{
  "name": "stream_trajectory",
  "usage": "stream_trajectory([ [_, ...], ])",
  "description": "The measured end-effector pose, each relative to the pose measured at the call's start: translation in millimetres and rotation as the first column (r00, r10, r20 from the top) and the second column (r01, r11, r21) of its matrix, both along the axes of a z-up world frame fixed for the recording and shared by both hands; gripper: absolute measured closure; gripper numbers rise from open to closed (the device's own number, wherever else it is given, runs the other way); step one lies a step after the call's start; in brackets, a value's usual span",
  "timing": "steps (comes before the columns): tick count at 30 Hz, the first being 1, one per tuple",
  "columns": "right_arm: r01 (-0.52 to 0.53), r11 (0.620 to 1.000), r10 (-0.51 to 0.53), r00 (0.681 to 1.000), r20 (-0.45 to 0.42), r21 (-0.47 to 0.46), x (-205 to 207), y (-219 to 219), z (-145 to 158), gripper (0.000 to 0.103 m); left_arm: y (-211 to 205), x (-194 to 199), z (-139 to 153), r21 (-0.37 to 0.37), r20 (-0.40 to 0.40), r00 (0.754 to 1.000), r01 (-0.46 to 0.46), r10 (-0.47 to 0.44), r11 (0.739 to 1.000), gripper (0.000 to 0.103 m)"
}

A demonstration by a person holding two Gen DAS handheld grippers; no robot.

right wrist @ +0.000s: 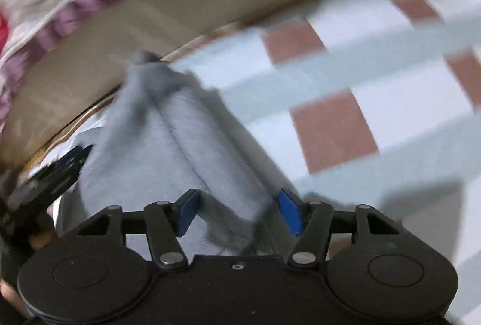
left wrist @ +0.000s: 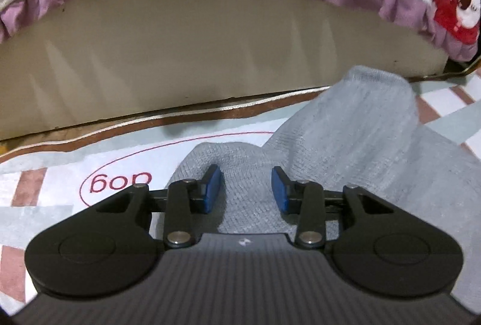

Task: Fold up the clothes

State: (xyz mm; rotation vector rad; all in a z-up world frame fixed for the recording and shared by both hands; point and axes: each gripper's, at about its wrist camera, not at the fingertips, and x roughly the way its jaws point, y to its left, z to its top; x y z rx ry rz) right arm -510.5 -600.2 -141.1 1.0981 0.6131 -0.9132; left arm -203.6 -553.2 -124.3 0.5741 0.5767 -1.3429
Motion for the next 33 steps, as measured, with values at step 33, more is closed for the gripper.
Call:
stream_trajectory([
  [33,-0.247,0.889,0.141,0.949,-0.283,-0.385,49,28,36,0.067,115,16,17,-0.073,-0.256,0.959,-0.142,0.119,0.987,0.035],
])
